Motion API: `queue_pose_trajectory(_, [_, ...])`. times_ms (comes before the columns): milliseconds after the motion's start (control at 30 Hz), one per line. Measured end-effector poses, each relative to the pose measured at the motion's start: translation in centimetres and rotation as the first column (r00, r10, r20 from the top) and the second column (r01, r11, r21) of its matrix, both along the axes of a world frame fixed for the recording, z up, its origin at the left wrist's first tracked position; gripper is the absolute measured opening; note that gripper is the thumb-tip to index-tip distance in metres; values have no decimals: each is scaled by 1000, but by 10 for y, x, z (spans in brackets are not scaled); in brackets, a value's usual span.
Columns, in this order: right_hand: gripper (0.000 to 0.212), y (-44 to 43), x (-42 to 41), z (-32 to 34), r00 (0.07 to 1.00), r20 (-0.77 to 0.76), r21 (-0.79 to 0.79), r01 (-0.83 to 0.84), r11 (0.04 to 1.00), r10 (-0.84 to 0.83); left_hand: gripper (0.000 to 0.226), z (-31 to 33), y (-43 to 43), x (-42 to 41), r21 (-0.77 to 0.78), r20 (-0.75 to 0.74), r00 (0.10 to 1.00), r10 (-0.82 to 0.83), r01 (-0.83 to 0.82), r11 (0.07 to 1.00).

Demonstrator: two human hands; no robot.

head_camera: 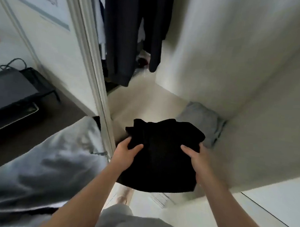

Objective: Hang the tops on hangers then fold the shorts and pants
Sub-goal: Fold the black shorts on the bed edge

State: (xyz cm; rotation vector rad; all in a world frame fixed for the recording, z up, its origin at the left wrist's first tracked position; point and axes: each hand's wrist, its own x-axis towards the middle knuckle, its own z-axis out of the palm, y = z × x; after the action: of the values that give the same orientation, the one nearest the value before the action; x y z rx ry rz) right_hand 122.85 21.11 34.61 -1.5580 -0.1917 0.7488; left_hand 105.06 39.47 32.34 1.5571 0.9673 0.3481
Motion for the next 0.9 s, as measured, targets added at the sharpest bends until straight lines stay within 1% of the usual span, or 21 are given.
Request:
queue_pose_trajectory(67, [43, 13, 21, -1, 993, -7, 8, 121, 993, -121, 14, 1, 25, 46, 17, -8, 995, -100, 100, 995])
queue_pose_trajectory(100, [45, 19, 30, -3, 982, -10, 8, 189, 982, -189, 13, 1, 36, 69, 12, -21, 989, -146, 146, 989])
queue_pose_trajectory(200, [53, 40, 54, -13, 924, 31, -15, 381, 924, -381, 18, 0, 68, 129, 34, -77, 959, -274, 278, 960])
queue_pose_trajectory(267, [50, 53, 72, -20, 891, 32, -2, 453, 891, -453, 17, -3, 88, 163, 36, -99, 931, -351, 356, 934])
queue_pose_trajectory(333, [43, 63, 93, -27, 869, 36, -20, 495, 869, -494, 14, -8, 107, 193, 15, -104, 897, -429, 432, 902])
queue_pose_trajectory(400, [43, 69, 114, -32, 836, 39, -42, 549, 835, -547, 15, -12, 122, 223, 1, -110, 864, -492, 495, 869])
queue_pose_trajectory(467, [48, 73, 136, -38, 815, 76, -86, 580, 810, -575, 22, -19, 132, 255, -32, -105, 845, -524, 524, 851])
queue_pose_trajectory(567, [43, 77, 172, -41, 792, 154, -165, 610, 775, -591, 26, -30, 140, 306, -70, -94, 803, -589, 585, 808])
queue_pose_trajectory(633, [39, 78, 201, -48, 769, 209, -191, 638, 746, -604, 26, -38, 141, 341, -56, -97, 777, -622, 619, 783])
queue_pose_trajectory(700, [36, 80, 232, -56, 754, 231, -207, 655, 726, -614, 25, -47, 140, 377, -23, -87, 764, -640, 641, 768])
queue_pose_trajectory(767, [35, 80, 264, -66, 748, 244, -218, 662, 717, -617, 25, -60, 138, 413, 17, -94, 767, -634, 638, 769])
queue_pose_trajectory(833, [46, 80, 297, -78, 745, 266, -300, 667, 682, -612, 33, -78, 138, 445, 31, -139, 775, -616, 626, 780])
queue_pose_trajectory(900, [68, 81, 322, -94, 777, 309, -465, 627, 625, -549, 53, -100, 139, 467, 23, -237, 758, -608, 630, 776])
